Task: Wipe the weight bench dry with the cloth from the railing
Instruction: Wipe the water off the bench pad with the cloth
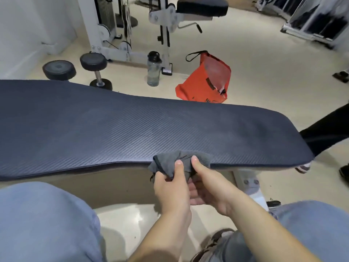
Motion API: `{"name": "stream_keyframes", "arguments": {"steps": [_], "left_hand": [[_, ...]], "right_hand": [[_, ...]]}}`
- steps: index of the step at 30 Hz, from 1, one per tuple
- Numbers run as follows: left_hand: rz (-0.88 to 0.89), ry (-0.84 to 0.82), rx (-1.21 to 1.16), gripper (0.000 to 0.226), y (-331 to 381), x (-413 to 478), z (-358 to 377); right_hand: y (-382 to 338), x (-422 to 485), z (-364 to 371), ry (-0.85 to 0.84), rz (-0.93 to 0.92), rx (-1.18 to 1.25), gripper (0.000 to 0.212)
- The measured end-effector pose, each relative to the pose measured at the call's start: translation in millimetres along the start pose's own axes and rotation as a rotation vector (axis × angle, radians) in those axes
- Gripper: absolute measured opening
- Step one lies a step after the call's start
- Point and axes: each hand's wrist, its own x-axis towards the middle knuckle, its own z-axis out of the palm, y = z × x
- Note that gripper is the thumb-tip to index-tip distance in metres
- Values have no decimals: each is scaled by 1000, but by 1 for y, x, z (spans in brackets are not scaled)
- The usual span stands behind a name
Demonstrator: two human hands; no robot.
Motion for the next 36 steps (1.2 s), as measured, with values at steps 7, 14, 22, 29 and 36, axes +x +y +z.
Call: {"name": "stream_keyframes", "arguments": {"steps": [7,14,22,29,36], "left_hand": [[-38,-169,13,19,-20,-29,43],[-176,-508,264,10,-41,-71,115],[-191,-908,772,19,-25,-85,164],[173,-986,1023,16,-4,-73,187],[825,-818,1264,17,21,-37,222]], "right_hand": [[19,8,-37,213,-18,299,69],[10,4,-113,465,-31,846,37],[18,47,-192,693,-27,1091,25],[27,51,-249,1043,-47,1129,26],[12,71,-300,1150,37,760,52]]}}
